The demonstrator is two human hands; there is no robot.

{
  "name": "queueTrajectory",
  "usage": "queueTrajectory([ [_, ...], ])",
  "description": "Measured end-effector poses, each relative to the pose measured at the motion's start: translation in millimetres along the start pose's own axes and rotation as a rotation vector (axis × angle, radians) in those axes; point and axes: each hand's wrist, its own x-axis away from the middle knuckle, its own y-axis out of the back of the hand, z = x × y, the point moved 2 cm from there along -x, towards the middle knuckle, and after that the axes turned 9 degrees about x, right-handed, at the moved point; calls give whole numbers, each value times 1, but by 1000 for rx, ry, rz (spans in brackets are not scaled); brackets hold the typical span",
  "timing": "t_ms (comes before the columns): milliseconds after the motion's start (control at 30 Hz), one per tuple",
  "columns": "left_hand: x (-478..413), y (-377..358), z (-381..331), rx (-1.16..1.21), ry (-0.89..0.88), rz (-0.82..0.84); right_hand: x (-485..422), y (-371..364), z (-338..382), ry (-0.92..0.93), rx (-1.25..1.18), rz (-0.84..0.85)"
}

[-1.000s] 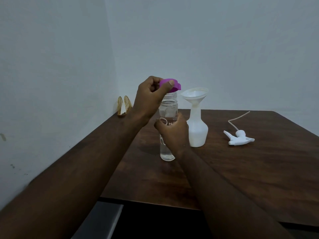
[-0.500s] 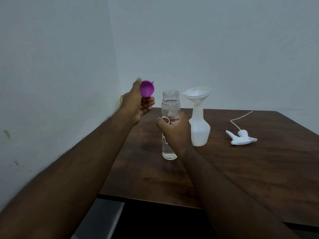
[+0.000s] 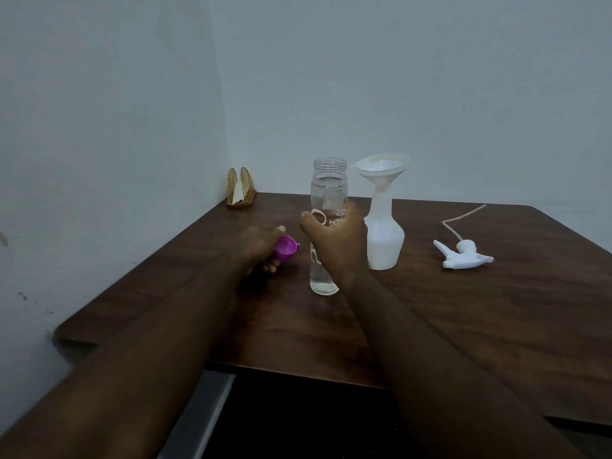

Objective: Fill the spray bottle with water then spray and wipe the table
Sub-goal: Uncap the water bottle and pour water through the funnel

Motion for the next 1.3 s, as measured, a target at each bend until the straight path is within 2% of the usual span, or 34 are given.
queueTrajectory([
  [367, -4, 4, 5, -198, -43, -45, 6, 3, 3, 27, -11, 27],
  [533, -6, 9, 5, -274, -194, -148, 7, 6, 6, 66, -3, 38],
  [667, -1, 6, -9, -191, -354, -230, 7, 12, 7, 86, -9, 22],
  [833, 11, -14, -45, 73, -419, -176, 1, 34, 3, 104, 42, -15],
  [1033, 31, -49, -96, 453, -302, 57, -13, 82, -6, 92, 170, -52],
  [1300, 33, -71, -121, 566, -179, 115, -40, 142, -9, 80, 364, -65],
])
